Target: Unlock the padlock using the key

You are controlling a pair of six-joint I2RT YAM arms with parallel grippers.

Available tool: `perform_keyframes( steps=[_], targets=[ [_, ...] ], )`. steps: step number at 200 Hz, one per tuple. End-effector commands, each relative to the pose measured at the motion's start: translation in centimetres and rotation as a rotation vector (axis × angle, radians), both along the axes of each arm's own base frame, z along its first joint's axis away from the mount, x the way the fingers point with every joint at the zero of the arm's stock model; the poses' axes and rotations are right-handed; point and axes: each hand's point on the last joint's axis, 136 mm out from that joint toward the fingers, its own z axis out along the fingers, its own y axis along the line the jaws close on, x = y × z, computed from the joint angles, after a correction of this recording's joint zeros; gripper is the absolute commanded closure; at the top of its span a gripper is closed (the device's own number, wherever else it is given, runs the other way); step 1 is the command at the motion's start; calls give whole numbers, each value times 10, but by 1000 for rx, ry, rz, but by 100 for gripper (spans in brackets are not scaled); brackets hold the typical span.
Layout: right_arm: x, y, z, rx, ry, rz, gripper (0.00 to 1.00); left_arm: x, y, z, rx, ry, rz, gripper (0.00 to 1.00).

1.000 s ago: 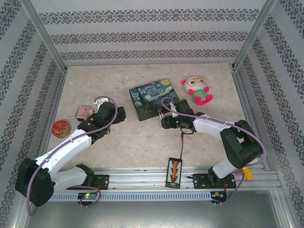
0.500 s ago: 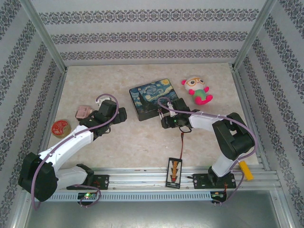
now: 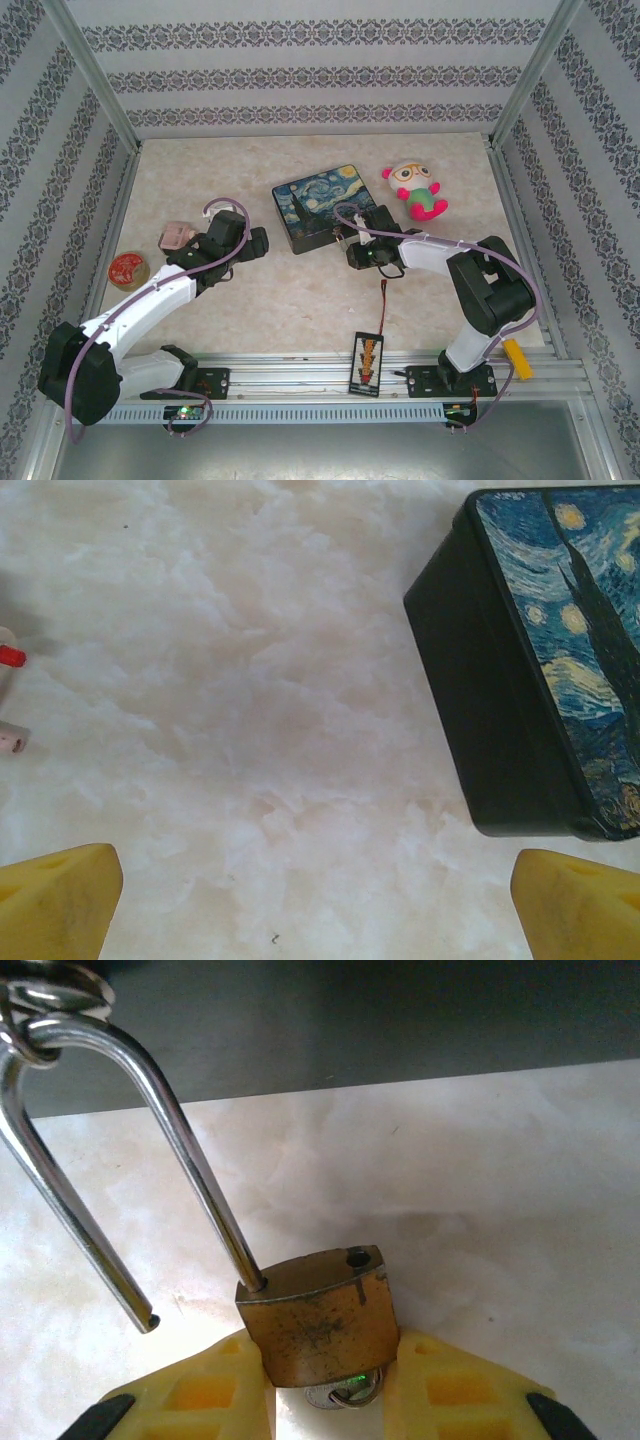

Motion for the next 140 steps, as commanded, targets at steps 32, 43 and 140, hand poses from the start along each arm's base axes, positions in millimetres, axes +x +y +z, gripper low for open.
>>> perform_keyframes(
  steps=[32, 43, 140],
  targets=[
    [-17, 23, -3, 140, 55, -14, 96, 5, -13, 16, 1, -112, 11, 1],
    [-18, 24, 1, 148, 56, -27, 99, 6, -16, 21, 47, -131, 21, 1],
    [-24, 26, 12, 212, 89, -171, 100, 48, -93, 15, 142, -155, -47, 1]
  ],
)
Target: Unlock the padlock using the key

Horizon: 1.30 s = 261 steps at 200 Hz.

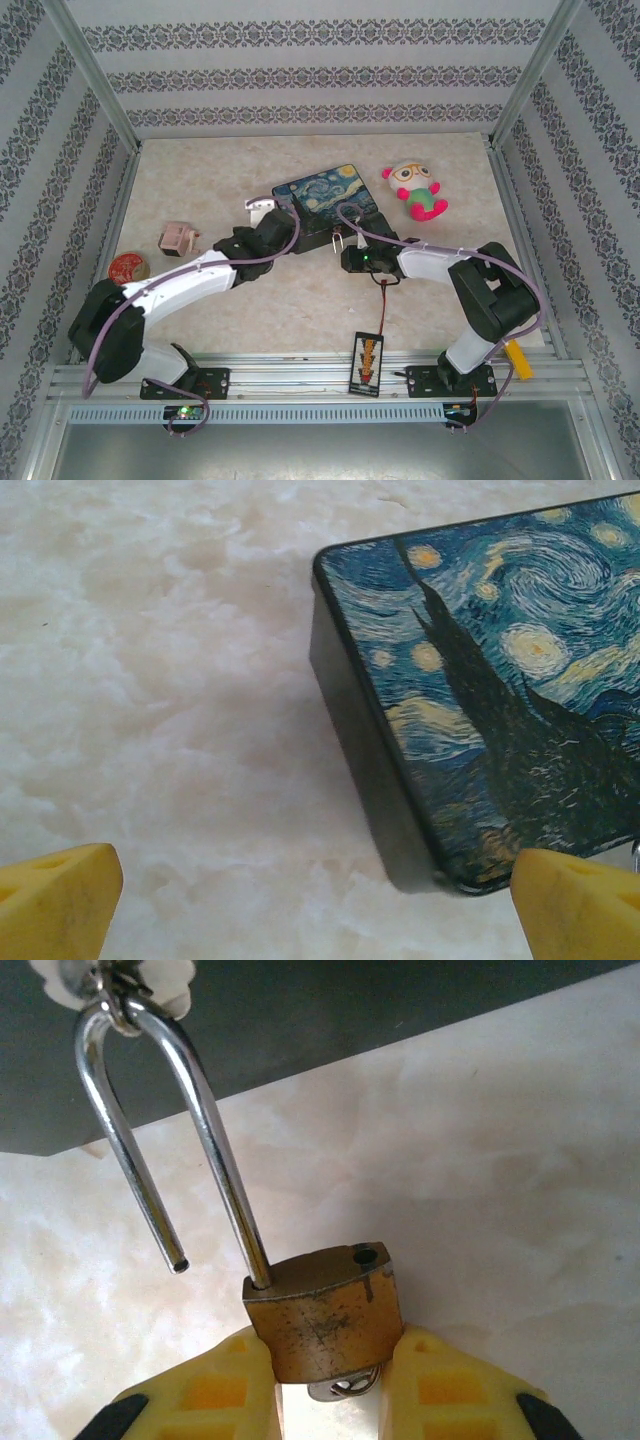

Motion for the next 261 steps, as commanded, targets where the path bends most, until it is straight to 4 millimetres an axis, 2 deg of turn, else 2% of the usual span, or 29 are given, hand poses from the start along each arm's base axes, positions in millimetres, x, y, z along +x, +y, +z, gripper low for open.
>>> perform_keyframes(
  steps=[1, 48, 82, 142, 201, 261],
  targets=[
    [-8, 7, 7, 72, 29, -30, 100, 16, -20, 7, -10, -48, -15, 1],
    [-9, 6, 11, 135, 44, -110, 100, 37, -36, -6, 37, -49, -29, 1],
    [-11, 8, 15, 202, 58, -173, 100, 42, -40, -17, 48, -36, -24, 1],
    [-9, 8, 17, 283, 71, -258, 100, 39, -38, -38, 68, 11, -15, 1],
    [-3, 18, 14, 399, 91, -309, 100, 31, -37, -53, 70, 59, -27, 1],
    [2, 22, 18, 442, 78, -324, 100, 21, -29, -58, 50, 71, -9, 1]
  ],
)
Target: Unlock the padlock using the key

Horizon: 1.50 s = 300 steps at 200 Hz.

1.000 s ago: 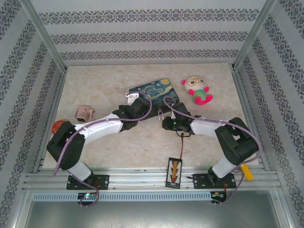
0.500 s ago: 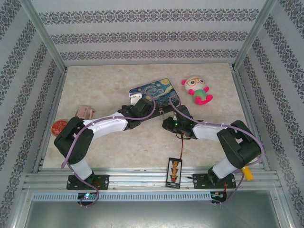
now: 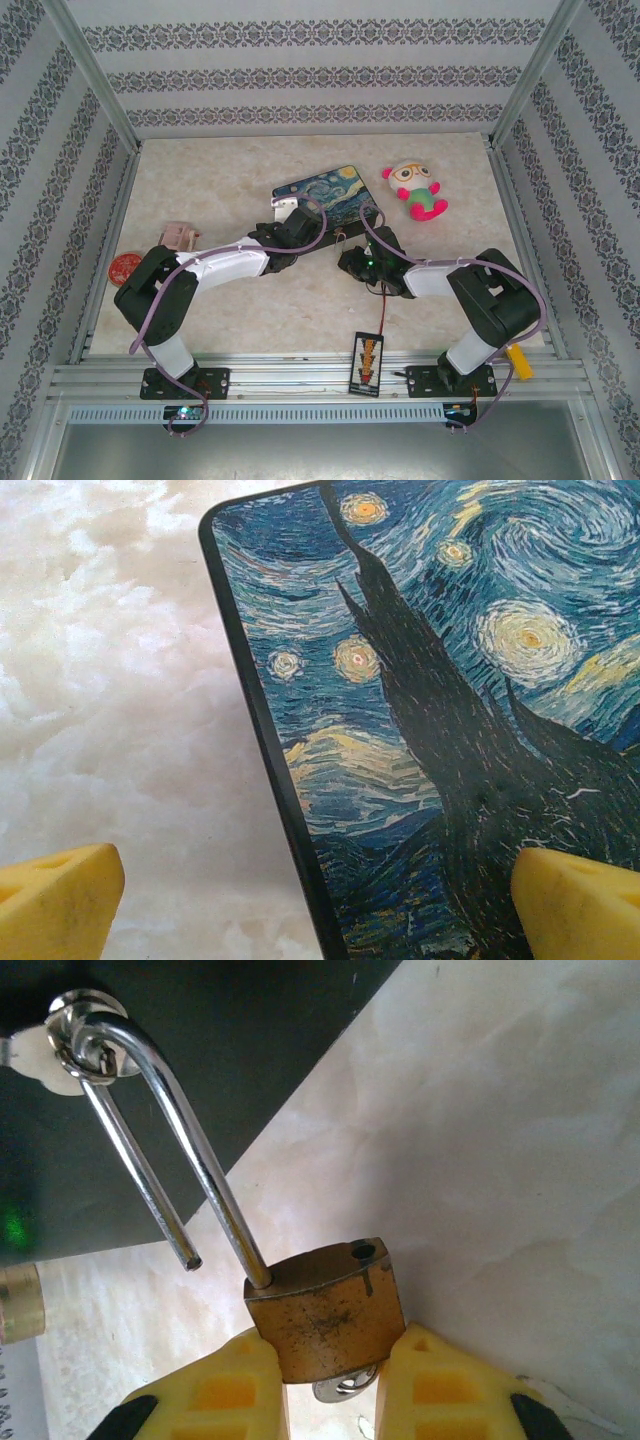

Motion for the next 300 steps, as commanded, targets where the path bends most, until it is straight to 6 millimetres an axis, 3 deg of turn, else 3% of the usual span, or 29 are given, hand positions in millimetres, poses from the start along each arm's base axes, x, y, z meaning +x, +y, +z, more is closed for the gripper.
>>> perform_keyframes(
  steps=[1, 150, 260, 300],
  targets=[
    [9, 8, 13, 55, -50, -8, 100, -14, 5, -12, 13, 38, -3, 1],
    [27, 8, 17, 177, -65, -117, 100, -18, 7, -19, 22, 63, -11, 1],
    [23, -17, 4, 114, -61, -153, 100, -23, 12, -17, 18, 60, 1, 1],
    [30, -15, 11, 152, -82, -156, 100, -24, 13, -17, 21, 64, -1, 1]
  ],
)
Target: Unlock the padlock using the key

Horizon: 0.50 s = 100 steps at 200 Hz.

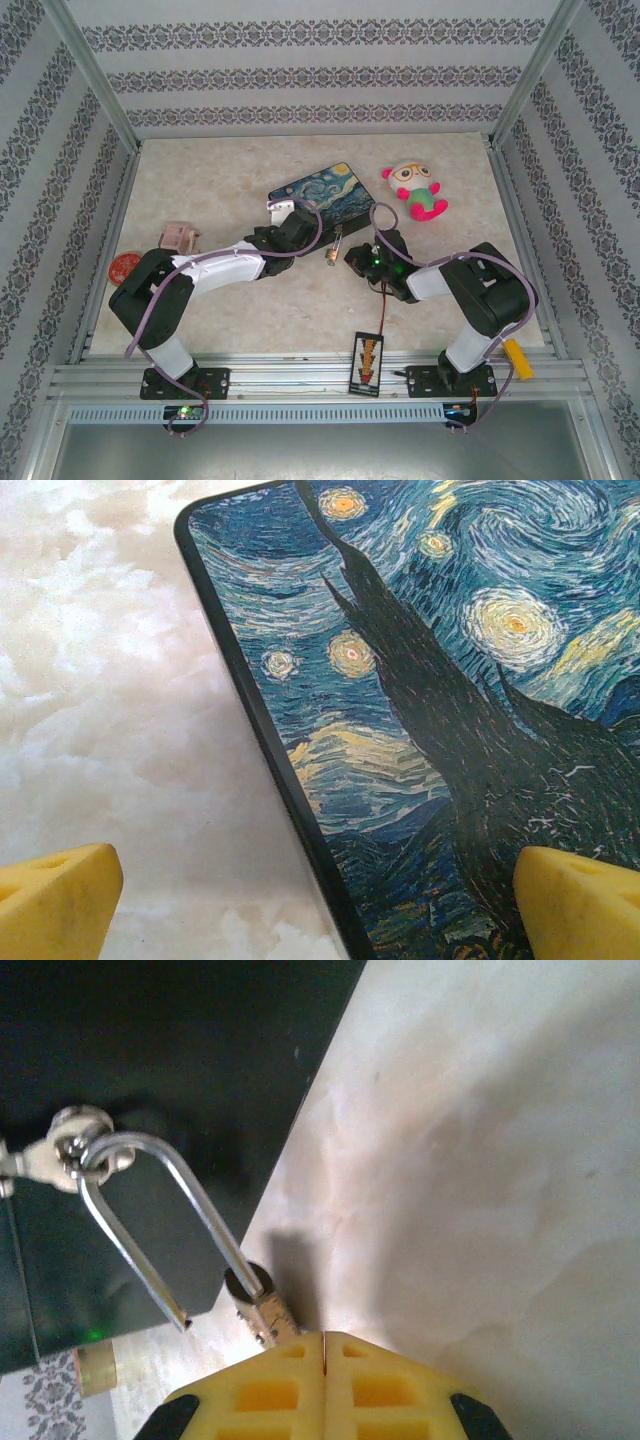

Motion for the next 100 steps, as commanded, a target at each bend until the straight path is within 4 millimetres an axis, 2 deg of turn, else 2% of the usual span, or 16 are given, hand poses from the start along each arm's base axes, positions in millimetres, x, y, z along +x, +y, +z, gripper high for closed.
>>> perform_keyframes(
  steps=[1, 35, 49, 100],
  targets=[
    [11, -1, 14, 22, -62, -24, 100, -18, 10, -16, 61, 69, -9, 1],
    [15, 5, 21, 30, -92, 6, 100, -18, 11, -16, 63, 70, -7, 1],
    [14, 6, 23, 11, -103, 28, 85, -18, 11, -15, 61, 69, -7, 1],
    [5, 11, 11, -111, -84, 101, 63, -17, 9, -16, 56, 68, -13, 1]
  ],
)
